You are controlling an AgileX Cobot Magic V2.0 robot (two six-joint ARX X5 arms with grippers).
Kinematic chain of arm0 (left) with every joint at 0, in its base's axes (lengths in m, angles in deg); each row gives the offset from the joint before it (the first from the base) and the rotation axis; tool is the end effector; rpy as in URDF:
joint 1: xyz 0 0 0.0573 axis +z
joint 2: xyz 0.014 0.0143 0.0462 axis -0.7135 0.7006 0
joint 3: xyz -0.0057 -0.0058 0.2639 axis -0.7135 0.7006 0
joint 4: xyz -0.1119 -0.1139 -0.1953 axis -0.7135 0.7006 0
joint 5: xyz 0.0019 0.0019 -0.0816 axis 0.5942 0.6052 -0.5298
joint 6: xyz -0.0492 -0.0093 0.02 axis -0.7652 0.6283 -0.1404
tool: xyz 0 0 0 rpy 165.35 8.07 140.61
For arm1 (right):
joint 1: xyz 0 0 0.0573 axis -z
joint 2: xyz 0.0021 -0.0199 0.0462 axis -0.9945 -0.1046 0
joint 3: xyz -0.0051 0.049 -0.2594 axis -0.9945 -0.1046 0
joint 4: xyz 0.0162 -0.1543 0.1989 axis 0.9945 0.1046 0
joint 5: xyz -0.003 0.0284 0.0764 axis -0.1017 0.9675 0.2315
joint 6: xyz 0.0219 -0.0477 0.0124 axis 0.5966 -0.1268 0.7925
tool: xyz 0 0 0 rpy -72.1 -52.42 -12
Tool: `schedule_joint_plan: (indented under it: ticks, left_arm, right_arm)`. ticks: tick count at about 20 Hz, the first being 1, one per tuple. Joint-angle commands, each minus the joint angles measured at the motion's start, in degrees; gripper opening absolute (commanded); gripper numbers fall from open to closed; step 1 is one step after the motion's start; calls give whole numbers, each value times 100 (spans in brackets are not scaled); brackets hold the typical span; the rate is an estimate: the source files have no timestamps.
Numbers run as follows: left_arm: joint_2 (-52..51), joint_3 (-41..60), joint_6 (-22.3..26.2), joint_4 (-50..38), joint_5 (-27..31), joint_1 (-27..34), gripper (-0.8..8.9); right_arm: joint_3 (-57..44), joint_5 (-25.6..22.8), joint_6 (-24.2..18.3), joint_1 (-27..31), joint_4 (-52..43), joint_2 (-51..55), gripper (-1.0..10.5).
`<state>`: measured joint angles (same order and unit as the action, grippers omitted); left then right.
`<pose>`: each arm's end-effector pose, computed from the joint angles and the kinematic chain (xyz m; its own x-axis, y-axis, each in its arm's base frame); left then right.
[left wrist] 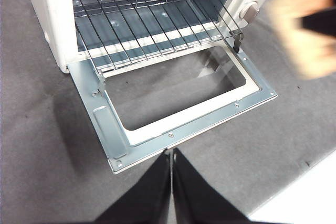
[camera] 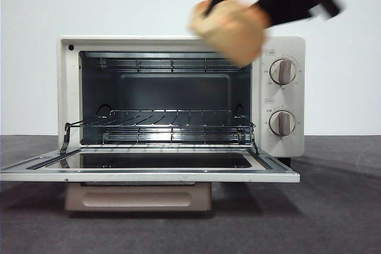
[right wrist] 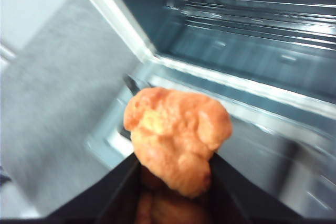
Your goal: The left arm flap open the oven, the right arm pick bread and place it into oven, the left arm flap close the oven
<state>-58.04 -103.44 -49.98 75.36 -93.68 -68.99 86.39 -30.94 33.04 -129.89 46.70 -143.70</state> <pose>0.0736 -0.0391 0.3145 0.6326 -0.5238 -0.5705 0.4881 0.8416 -0.2314 0.1675 0.1761 0.2741 0.5596 0.6903 -0.4586 -0.5175 0.7233 0.4573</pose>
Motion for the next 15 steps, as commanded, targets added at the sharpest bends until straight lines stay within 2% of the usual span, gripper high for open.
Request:
schedule_joint_plan:
  ticks: [1, 3, 5, 10, 15]
  left_arm:
    - [4, -35, 7, 37, 20, -13, 15]
    - [2, -35, 13, 31, 20, -13, 15]
    - [4, -35, 35, 31, 20, -13, 15]
    - [4, -35, 74, 44, 20, -13, 15]
    - [2, -35, 74, 122, 20, -13, 15]
  right_arm:
    - [120, -28, 511, -48, -962, -719, 159]
    - [146, -271, 734, -48, -1585, -1281, 159]
    - [251, -664, 776, -37, -1939, -1744, 159]
    - [992, -1158, 796, 92, -1991, -2697, 160]
    - [1432, -1355, 796, 267, -1978, -3355, 165]
